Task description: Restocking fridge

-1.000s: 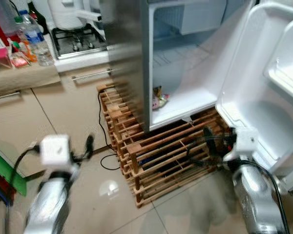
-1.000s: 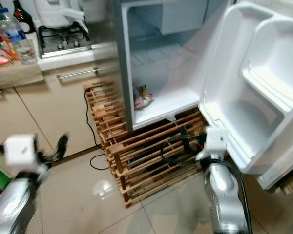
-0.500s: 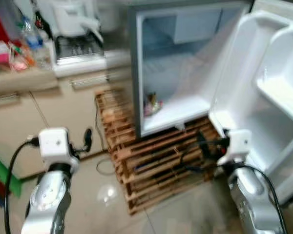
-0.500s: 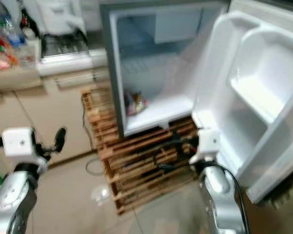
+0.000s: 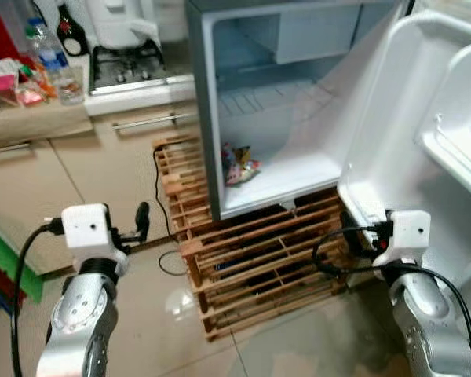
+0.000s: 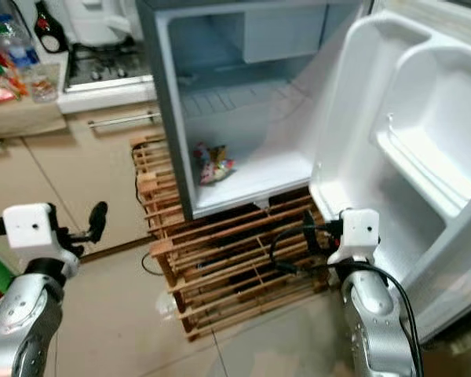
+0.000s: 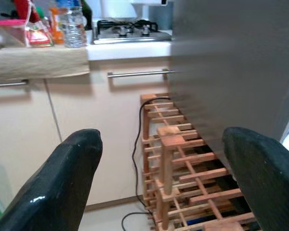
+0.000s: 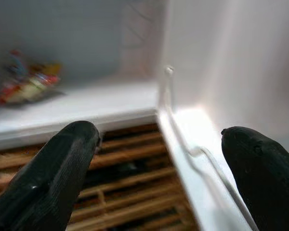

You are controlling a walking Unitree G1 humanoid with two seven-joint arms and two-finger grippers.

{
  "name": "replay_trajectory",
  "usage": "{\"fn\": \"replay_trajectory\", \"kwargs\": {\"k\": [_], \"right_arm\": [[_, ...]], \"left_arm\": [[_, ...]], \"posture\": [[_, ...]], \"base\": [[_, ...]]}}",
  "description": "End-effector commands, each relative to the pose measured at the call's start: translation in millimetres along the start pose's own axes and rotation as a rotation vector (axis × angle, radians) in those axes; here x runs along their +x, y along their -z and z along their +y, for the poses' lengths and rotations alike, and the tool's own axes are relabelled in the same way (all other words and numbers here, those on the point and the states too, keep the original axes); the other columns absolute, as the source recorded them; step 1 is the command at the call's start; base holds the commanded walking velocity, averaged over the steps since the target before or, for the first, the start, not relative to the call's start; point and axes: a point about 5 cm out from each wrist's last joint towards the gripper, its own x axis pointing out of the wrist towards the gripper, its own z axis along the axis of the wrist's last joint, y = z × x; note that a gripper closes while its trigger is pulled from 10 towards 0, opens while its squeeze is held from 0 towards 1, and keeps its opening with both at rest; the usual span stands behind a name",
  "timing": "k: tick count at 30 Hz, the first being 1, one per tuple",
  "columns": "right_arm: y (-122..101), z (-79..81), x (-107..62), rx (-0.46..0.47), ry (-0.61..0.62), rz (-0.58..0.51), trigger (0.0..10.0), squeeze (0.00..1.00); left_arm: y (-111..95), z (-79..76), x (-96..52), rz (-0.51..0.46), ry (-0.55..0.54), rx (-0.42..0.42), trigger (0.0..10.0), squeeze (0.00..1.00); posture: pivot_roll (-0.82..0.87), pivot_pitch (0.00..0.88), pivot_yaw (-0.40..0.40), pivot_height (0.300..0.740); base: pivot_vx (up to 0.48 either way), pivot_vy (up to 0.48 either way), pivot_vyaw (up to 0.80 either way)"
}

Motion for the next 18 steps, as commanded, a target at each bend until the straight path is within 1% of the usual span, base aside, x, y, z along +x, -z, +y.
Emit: {"fn": "replay_trajectory", "kwargs": {"k": [1, 2, 3, 4, 5, 6, 8, 9, 11, 12, 13, 14, 15, 16, 17, 18], "right_arm": [[5, -28.9, 4.2, -0.061, 0.141, 0.046, 10.0, 0.00], [7, -44.1, 6.1, -0.101, 0.216, 0.064, 10.0, 0.00], [7, -57.2, 7.3, -0.118, 0.276, 0.074, 10.0, 0.00], [7, -65.5, 8.0, -0.128, 0.310, 0.077, 10.0, 0.00], [7, -65.5, 8.0, -0.128, 0.310, 0.077, 10.0, 0.00], [5, -69.5, 8.7, -0.132, 0.324, 0.072, 10.0, 0.00], [1, -70.0, 10.0, -0.136, 0.320, 0.062, 10.0, 0.00], [-3, -65.7, 12.1, -0.137, 0.301, 0.042, 10.0, 0.00], [-4, -63.7, 12.7, -0.136, 0.295, 0.036, 10.0, 0.00], [-7, -54.9, 14.1, -0.121, 0.263, 0.018, 10.0, 0.00], [-7, -54.9, 14.1, -0.121, 0.263, 0.018, 10.0, 0.00], [-10, -44.3, 16.0, -0.089, 0.212, -0.007, 10.0, 0.00], [-11, -37.1, 17.8, -0.067, 0.178, -0.026, 10.0, 0.00], [-21, -9.4, 19.9, -0.005, 0.046, -0.090, 10.0, 0.00], [-21, -9.4, 19.9, -0.005, 0.046, -0.090, 10.0, 0.00], [-25, 3.1, 19.5, 0.029, -0.013, -0.115, 10.0, 0.00]], "left_arm": [[1, -1.5, 3.0, 0.013, 0.007, -0.008, 10.0, 0.00], [1, -2.4, 4.3, 0.014, 0.010, -0.008, 10.0, 0.00], [1, -3.0, 5.7, 0.012, 0.012, -0.008, 10.0, 0.00], [0, -3.2, 6.8, 0.011, 0.013, -0.008, 10.0, 0.00], [0, -3.2, 6.8, 0.011, 0.013, -0.008, 10.0, 0.00], [0, -3.2, 7.7, 0.009, 0.013, -0.009, 10.0, 0.00], [-1, -3.4, 8.8, 0.008, 0.014, -0.010, 10.0, 0.00], [-2, -3.8, 10.1, 0.007, 0.015, -0.012, 10.0, 0.00], [-2, -3.9, 10.4, 0.007, 0.015, -0.013, 10.0, 0.00], [-2, -3.9, 10.7, 0.007, 0.013, -0.014, 10.0, 0.00], [-2, -3.9, 10.7, 0.007, 0.013, -0.014, 10.0, 0.00], [-2, -4.2, 11.0, 0.007, 0.013, -0.015, 10.0, 0.00], [-2, -4.4, 11.3, 0.007, 0.013, -0.016, 10.0, 0.00], [-2, -6.0, 12.4, 0.005, 0.017, -0.017, 10.0, 0.00], [-2, -6.0, 12.4, 0.005, 0.017, -0.017, 10.0, 0.00], [-3, -6.9, 13.1, 0.003, 0.022, -0.008, 10.0, 0.00]], "posture": [[-0.17, 0.000, 0.071, 0.740], [-0.17, 0.000, 0.071, 0.740], [-0.16, 0.000, 0.073, 0.740], [-0.16, 0.000, 0.075, 0.740], [-0.16, 0.000, 0.075, 0.740], [-0.17, 0.000, 0.076, 0.740], [-0.17, 0.000, 0.075, 0.740], [-0.17, 0.000, 0.075, 0.740], [-0.17, 0.000, 0.075, 0.740], [-0.17, 0.000, 0.075, 0.740], [-0.17, 0.000, 0.075, 0.740], [-0.17, 0.000, 0.076, 0.740], [-0.17, 0.000, 0.076, 0.740], [-0.17, 0.000, 0.077, 0.740], [-0.17, 0.000, 0.077, 0.740], [-0.17, 0.000, 0.077, 0.740]], "base": [[0.000, 0.000, 0.00], [0.000, 0.000, 0.00], [0.000, 0.000, 0.00], [0.000, 0.000, 0.00], [0.000, 0.000, 0.00], [0.000, 0.000, 0.00], [0.000, 0.000, 0.00], [0.000, 0.000, 0.00], [0.000, 0.000, 0.00], [0.000, 0.000, 0.00], [0.000, 0.000, 0.00], [0.000, 0.000, 0.00], [0.000, 0.000, 0.00], [0.000, 0.000, 0.00], [0.000, 0.000, 0.00], [0.000, 0.000, 0.00]]}}
